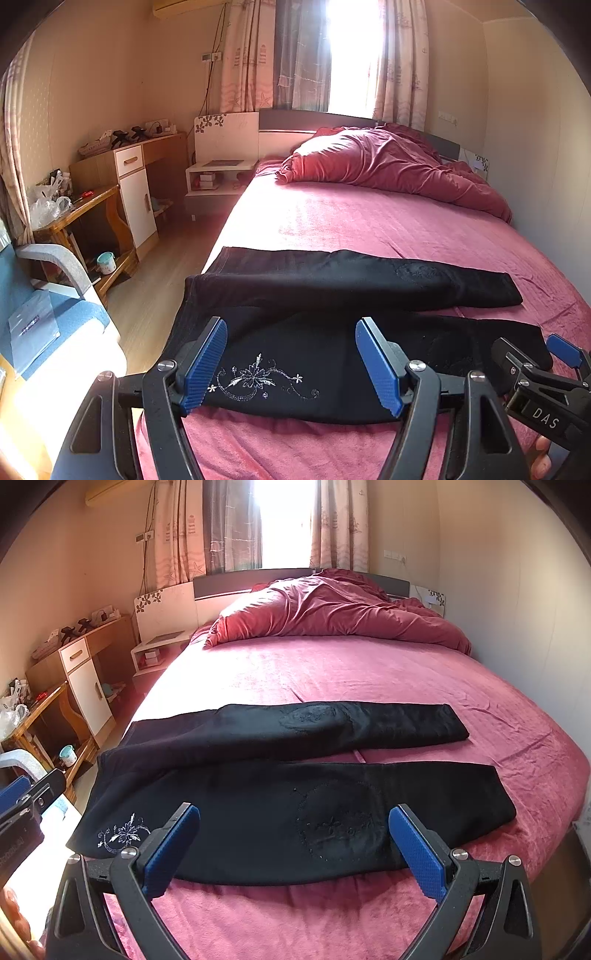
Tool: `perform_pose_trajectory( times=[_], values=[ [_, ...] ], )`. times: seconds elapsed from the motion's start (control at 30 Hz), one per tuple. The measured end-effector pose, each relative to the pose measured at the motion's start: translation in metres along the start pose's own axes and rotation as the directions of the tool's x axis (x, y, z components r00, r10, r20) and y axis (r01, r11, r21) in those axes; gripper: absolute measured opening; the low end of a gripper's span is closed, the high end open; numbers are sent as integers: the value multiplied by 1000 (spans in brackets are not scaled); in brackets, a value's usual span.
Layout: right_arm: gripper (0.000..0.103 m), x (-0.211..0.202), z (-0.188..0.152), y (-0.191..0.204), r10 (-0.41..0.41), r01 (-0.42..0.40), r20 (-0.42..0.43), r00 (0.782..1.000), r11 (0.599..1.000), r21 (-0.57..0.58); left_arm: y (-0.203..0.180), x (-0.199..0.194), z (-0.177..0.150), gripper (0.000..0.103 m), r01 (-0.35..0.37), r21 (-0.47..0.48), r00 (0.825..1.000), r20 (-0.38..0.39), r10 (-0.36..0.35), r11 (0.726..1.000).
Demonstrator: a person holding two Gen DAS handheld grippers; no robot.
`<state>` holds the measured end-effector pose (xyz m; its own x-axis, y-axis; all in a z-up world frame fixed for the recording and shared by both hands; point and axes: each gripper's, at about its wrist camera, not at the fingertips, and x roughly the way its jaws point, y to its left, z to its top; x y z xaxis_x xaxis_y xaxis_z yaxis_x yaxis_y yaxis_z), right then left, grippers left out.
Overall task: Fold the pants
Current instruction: 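Position both grippers open over the waistband of the black trousers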
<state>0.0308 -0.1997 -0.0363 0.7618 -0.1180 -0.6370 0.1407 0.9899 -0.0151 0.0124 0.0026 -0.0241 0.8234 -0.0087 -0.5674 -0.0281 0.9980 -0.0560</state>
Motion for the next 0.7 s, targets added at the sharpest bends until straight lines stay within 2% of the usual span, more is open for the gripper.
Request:
perform_pose_trajectory(
  times=[0.7],
  values=[
    [103, 2, -3, -4, -2, 2, -2, 1000, 1000, 8, 2, 3, -5, 74, 0, -12, 1000, -13, -1, 1000]
  ],
)
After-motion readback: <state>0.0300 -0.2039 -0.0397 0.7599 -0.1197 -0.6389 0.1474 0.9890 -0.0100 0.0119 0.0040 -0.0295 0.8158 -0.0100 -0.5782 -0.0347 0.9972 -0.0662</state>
